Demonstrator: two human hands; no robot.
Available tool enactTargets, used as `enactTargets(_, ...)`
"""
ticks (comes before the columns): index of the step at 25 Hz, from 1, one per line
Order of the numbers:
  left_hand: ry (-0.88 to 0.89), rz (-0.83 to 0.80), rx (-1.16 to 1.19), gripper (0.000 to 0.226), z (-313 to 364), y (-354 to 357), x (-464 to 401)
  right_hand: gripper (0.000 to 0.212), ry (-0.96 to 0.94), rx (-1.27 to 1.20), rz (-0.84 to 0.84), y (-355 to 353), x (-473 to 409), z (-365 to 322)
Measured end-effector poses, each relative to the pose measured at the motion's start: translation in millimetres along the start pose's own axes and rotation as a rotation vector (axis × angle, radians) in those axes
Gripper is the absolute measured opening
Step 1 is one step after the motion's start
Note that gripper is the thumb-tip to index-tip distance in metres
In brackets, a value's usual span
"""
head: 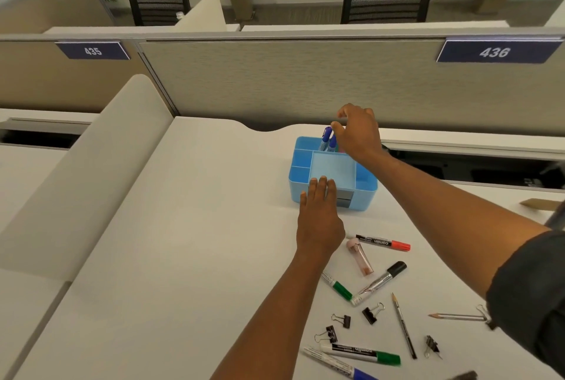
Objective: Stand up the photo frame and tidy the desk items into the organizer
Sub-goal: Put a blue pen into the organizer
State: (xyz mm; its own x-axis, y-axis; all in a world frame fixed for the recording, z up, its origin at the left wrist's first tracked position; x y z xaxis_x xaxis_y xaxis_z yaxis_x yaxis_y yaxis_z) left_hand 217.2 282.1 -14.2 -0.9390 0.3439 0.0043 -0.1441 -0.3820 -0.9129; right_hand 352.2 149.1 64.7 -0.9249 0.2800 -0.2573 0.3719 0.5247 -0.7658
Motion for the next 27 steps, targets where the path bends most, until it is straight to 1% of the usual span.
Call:
enactTargets(6,0.029,0.012,0.041,0.070,2,-9,2,0.021,-0.022,0.003,0.099,-52,21,18)
enactTargets(9,0.085,0.045,0.071,0.062,14,-15,11,0.021,-0.043,-0.051,0.133,-76,51,25)
enactTargets(12,0.101,0.077,0.080,0.055,23,-17,24,0.020,-0.075,-0.053,0.148,-92,88,36)
enactTargets(18,0.139,0.004,0.105,0.039,26,0,55,0.022,-0.011,-0.034,0.062,-96,168,76)
enactTargets(21,0.110,-0.025,0.124,0.032,21,12,76,0.023,0.012,-0.029,-0.002,-92,205,88)
enactTargets(27,0.035,-0.098,0.107,0.029,8,32,122,0.025,-0.006,-0.066,-0.130,-77,270,104)
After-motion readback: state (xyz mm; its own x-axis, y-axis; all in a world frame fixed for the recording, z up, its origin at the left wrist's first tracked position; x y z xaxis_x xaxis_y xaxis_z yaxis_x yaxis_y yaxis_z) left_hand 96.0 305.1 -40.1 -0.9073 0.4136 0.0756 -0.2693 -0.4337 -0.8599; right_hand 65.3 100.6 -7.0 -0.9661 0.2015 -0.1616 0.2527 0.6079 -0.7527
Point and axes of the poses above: each hand's wrist, its own x-axis away from the middle knuckle, its own y-axis out of the palm, z = x × y, the point moved 8 cm from there along -x, towards the middle knuckle, and after that the axes turned 2 degrees about y, right-handed, at the moved point
